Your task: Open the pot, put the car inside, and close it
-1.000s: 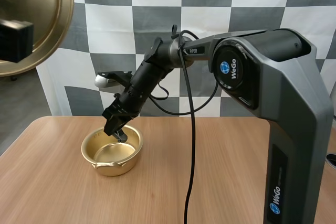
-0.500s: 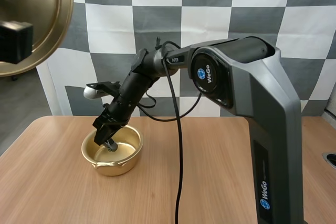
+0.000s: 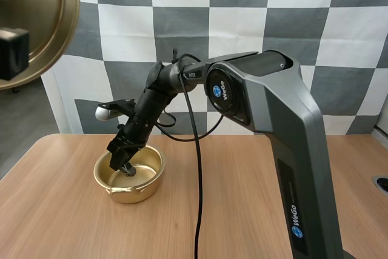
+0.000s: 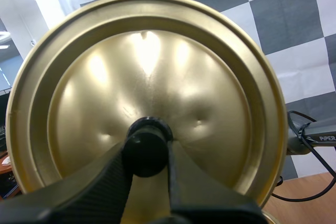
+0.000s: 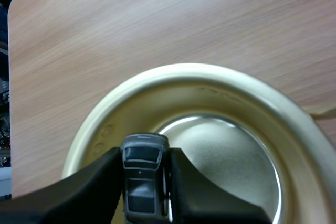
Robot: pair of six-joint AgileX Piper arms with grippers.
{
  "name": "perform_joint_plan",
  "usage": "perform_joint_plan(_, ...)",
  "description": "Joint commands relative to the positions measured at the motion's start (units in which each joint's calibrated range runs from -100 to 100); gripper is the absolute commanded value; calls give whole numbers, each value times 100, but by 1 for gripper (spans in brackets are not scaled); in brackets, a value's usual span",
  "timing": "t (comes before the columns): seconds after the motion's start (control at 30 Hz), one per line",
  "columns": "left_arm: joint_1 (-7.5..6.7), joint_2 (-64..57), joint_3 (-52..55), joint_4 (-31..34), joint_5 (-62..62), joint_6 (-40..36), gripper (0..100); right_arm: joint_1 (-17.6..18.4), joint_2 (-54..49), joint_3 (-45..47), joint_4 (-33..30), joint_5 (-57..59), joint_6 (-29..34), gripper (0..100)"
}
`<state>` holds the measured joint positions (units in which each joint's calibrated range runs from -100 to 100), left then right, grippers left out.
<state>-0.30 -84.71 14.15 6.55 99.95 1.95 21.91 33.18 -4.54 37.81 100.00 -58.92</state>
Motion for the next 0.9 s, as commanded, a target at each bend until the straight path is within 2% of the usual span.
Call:
perform_joint_plan(0.0,4,0,2,1,5,1,0,-1,49,-6,-9,0,0,0)
perform_joint_plan(0.43,4,0,2,1,5,1,0,-1,84,-6,-21,-9,0,0)
perform_joint_plan(0.87,4,0,2,1,5,1,0,-1,84,-6,-276,-602,525,0)
